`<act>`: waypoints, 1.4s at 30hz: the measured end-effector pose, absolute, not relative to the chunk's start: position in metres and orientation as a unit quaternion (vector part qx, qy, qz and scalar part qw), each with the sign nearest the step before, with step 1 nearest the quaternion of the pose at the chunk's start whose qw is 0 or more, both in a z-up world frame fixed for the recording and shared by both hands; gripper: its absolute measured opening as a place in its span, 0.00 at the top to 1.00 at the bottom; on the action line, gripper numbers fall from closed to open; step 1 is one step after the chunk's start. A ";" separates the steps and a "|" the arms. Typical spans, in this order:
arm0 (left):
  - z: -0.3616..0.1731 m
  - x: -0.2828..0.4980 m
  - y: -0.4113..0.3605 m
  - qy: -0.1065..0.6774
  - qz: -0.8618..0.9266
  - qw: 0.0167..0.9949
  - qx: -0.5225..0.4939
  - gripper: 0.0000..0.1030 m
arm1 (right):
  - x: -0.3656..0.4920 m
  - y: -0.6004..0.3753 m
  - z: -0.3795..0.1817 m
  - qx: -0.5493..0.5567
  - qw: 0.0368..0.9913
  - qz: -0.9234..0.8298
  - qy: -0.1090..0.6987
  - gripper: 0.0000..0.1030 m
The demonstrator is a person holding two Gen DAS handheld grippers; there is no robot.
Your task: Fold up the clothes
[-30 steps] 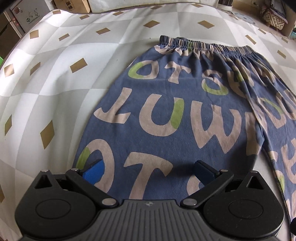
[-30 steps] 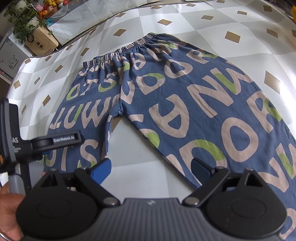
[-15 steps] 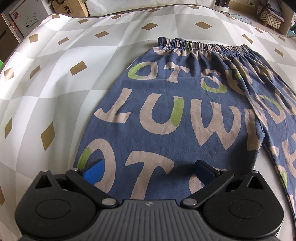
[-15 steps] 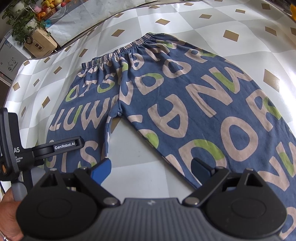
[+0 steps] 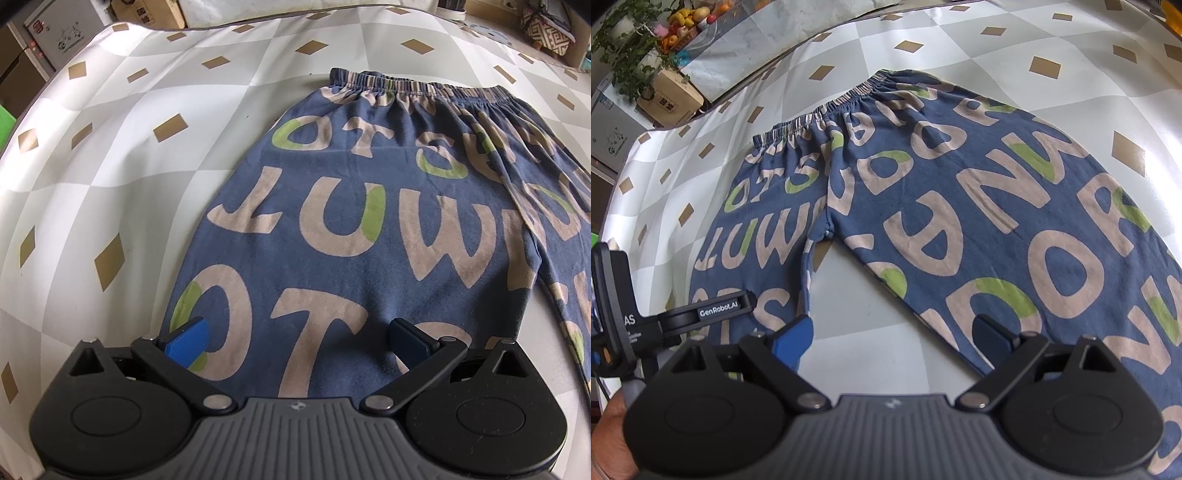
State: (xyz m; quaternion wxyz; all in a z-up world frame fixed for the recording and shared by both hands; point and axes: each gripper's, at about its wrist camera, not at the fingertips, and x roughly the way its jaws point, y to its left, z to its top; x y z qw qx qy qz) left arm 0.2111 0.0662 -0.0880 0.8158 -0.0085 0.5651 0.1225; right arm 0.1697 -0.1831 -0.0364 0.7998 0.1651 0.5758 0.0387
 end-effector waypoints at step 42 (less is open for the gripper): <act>-0.012 0.093 -0.008 0.572 0.011 0.820 0.003 0.00 | 0.142 -0.234 -0.003 0.177 0.823 0.019 0.539 0.10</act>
